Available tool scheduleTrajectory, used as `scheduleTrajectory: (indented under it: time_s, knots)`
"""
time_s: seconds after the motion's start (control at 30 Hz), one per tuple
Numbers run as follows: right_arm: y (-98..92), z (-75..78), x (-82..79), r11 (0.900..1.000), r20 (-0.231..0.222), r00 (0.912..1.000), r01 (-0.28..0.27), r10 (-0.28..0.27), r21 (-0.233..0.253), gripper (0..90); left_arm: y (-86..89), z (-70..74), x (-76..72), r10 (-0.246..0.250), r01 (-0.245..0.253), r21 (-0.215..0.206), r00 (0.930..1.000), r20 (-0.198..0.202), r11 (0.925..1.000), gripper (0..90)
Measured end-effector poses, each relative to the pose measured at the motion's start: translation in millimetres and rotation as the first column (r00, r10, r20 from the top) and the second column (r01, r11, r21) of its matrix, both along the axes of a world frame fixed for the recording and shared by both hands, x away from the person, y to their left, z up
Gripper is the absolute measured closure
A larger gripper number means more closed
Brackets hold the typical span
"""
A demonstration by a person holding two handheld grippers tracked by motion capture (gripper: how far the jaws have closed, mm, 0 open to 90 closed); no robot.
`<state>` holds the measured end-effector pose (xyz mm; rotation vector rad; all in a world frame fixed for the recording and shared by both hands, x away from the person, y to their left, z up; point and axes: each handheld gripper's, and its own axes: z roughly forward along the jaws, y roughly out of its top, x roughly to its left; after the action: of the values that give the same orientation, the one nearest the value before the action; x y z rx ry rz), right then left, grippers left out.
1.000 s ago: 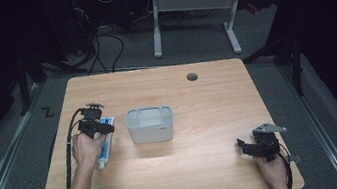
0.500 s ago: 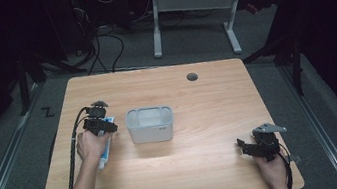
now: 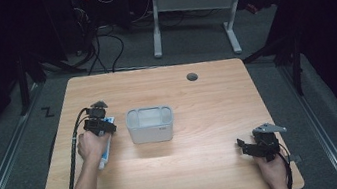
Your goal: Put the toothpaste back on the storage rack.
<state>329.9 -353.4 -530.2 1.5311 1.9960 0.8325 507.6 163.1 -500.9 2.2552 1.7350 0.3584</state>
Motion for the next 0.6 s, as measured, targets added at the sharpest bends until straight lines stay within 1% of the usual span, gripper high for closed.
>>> scheduleTrajectory:
  time_s: [0.13, 0.33, 0.5, 0.6]
  knots:
    - [0.0, 0.0, 0.0, 1.0, 0.0, 1.0, 0.0, 0.0, 0.0, 26.7, 5.3, -0.1, 2.7, 0.021, -0.022, -0.042, 0.9994, -0.027, 0.9989, 41.3]
    - [0.0, 0.0, 0.0, 1.0, 0.0, 1.0, 0.0, 0.0, 0.001, 26.6, 5.2, 0.5, 2.9, 0.033, -0.035, -0.038, 0.999, -0.031, 0.9987, 43.7]
    - [0.0, 0.0, 0.0, 1.0, 0.0, 1.0, 0.0, 0.0, 0.001, 26.7, 5.4, 1.2, 2.2, 0.017, -0.019, -0.037, 0.9993, -0.033, 0.9991, 48.0]
    - [0.0, 0.0, 0.0, 1.0, 0.0, 1.0, 0.001, -0.001, 0.002, 26.6, 7.3, 2.2, 2.2, 0.018, -0.02, -0.052, 0.9991, -0.038, 0.9984, 51.4]
